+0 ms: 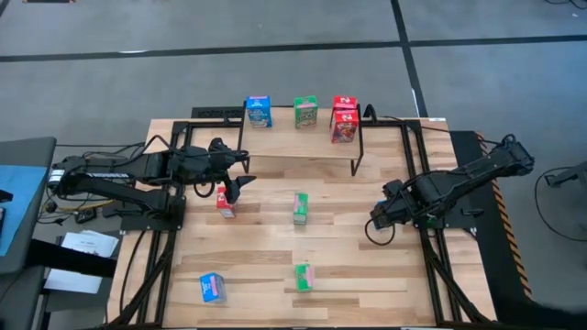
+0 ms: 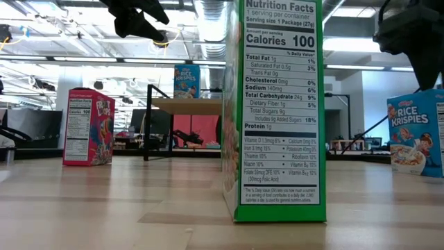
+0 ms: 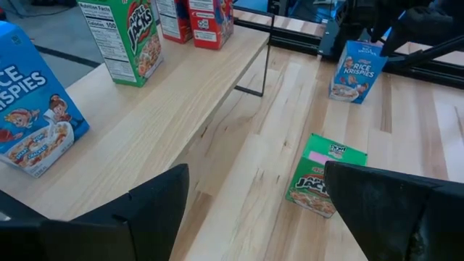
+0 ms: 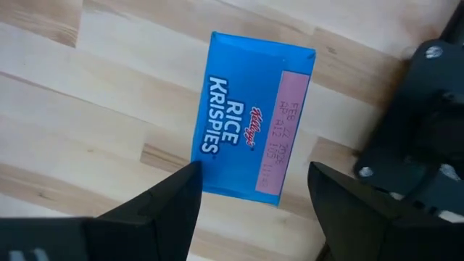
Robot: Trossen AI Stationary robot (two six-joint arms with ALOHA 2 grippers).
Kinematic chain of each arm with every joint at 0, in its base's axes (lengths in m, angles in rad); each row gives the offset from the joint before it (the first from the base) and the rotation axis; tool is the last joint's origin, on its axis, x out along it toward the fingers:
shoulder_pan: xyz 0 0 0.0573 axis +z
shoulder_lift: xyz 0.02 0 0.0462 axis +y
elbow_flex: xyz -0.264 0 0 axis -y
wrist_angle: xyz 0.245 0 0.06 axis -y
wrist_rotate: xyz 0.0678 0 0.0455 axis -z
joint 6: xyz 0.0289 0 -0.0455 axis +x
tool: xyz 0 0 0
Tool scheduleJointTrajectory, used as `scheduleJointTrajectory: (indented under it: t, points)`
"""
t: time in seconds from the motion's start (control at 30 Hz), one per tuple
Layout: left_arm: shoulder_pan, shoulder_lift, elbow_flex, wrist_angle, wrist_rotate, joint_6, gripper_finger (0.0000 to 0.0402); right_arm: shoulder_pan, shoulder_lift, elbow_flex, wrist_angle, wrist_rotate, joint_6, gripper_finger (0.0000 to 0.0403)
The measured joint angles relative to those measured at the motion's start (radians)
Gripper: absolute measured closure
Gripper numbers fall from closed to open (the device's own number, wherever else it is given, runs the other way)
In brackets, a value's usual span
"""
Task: Stack cereal on shelf
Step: Put the top blue cereal box on the shelf aligned with the other blue cereal box
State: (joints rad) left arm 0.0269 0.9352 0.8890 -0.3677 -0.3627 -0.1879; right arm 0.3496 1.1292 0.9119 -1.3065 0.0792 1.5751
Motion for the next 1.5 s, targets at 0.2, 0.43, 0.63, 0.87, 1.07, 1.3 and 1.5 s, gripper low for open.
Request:
scheduleJointTrajectory:
  t: [0.2,0.43,0.63,0.87,1.07,1.3,1.5]
  points:
    - [0.000,0.000,0.000,0.001,-0.001,0.000,0.0090,0.000,-0.048,-0.002,-0.002,0.010,-0.003,0.0126]
    - [0.000,0.000,0.000,0.002,-0.001,0.000,0.0090,0.000,-0.038,-0.002,0.011,0.011,-0.005,0.0126]
    - [0.000,0.000,0.000,0.002,-0.002,0.000,0.0090,0.000,-0.005,0.000,0.028,0.013,-0.013,0.0126]
    - [0.000,0.000,0.000,0.002,-0.004,0.000,0.0090,0.000,0.004,0.001,0.029,0.016,-0.013,0.0126]
    - [0.000,0.000,0.000,0.002,-0.004,0.000,0.0090,0.000,-0.005,0.000,0.028,0.009,-0.038,0.0126]
    - [0.000,0.000,0.000,0.001,-0.004,0.000,0.0090,-0.018,-0.006,0.000,0.027,-0.002,-0.085,0.0126]
    - [0.000,0.000,0.000,0.001,-0.004,0.007,0.0090,-0.045,-0.011,0.000,0.028,-0.002,-0.129,0.0126]
